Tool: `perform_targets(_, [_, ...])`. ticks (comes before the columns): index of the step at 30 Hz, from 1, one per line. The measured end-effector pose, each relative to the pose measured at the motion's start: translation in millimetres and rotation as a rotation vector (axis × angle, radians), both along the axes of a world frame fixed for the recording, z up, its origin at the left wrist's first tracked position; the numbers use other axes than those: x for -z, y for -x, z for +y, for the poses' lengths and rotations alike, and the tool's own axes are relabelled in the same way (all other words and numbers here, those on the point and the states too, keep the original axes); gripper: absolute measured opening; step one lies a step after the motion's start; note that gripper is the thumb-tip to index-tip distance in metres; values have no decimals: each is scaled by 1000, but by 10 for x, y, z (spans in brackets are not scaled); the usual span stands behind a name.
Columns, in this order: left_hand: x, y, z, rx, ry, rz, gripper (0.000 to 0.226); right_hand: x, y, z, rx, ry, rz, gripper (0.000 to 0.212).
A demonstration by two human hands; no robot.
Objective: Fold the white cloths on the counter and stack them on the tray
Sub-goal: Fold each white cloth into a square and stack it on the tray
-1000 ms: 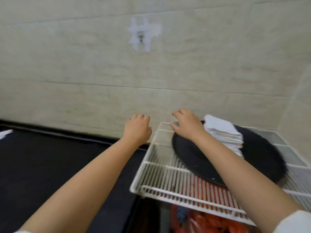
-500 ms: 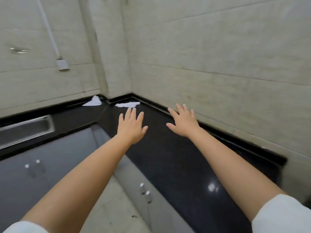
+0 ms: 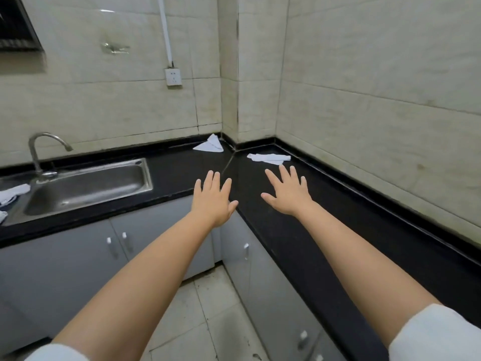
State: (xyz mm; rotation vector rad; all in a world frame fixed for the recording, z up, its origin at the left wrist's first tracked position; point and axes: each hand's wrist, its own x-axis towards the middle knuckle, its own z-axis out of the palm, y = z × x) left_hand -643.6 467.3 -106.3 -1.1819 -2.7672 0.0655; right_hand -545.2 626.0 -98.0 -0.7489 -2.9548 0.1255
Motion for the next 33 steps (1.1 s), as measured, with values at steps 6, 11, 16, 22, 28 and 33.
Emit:
perform_targets(6, [30,1371,749,-2,34,25,62,88,1329,854,11,20,25,64])
perform_targets(11, [-132,2423,1476,28,35,59,63,28,2251,1586,56,7,45,65])
perform_targets(16, [-113,3240,2152,101,34,72,63,85,2897,2150,110,22,34,64])
perform_targets(22, [185,4238,3129,233,49,11,62,522,3556,2936,289,29,-61,64])
perform_targets(28, [673,5111,4159,434,102,-111,62,905,4183,3623,512,98,-164,63])
perform_targets(33, [1212,5360,4812,597,186,-207,62,1310,4510,4010,626,195,-265,62])
